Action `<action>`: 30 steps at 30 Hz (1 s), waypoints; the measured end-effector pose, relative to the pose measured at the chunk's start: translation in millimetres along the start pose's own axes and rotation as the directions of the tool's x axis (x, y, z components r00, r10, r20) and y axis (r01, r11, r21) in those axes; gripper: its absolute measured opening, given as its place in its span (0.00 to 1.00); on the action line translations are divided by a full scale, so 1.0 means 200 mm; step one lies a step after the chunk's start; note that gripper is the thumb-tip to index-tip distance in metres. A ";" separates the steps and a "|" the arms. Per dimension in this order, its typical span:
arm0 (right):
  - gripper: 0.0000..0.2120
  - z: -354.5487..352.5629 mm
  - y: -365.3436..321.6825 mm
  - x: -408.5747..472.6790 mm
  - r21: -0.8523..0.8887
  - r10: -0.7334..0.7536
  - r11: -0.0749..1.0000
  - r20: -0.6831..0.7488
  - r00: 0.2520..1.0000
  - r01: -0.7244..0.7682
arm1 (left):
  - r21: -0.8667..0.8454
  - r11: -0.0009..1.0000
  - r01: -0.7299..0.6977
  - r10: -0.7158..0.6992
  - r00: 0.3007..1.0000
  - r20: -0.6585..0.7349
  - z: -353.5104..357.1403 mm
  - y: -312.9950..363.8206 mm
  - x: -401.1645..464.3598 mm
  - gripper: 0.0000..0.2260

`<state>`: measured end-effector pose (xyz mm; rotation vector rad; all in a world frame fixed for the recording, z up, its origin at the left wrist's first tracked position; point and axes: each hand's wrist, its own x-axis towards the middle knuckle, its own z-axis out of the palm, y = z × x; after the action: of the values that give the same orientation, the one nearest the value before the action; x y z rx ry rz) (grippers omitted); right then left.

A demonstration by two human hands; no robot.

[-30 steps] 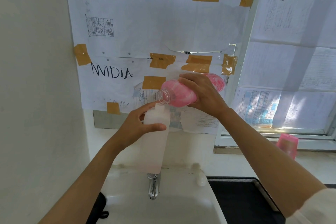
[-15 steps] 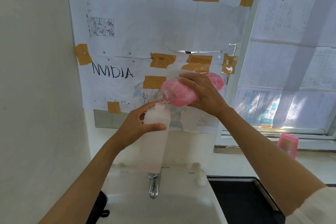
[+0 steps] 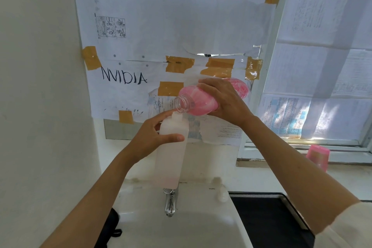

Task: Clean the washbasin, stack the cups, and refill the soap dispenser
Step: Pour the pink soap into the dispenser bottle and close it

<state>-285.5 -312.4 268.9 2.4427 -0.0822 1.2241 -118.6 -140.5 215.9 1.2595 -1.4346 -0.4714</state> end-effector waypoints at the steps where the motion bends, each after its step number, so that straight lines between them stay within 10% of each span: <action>1: 0.32 0.00 0.00 0.00 -0.002 -0.001 1.000 -0.001 1.000 0.001 | -0.008 1.000 0.007 -0.007 1.000 0.000 0.00 0.00 0.00 0.26; 30: 0.31 -0.03 0.00 -0.02 -0.011 -0.017 1.000 -0.015 1.000 0.016 | -0.047 0.999 -0.008 0.009 1.000 0.017 0.01 0.02 -0.01 0.25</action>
<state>-292.4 -311.2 268.6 2.4204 -0.0639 1.2313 -123.5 -137.1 217.9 1.2140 -1.4354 -0.5083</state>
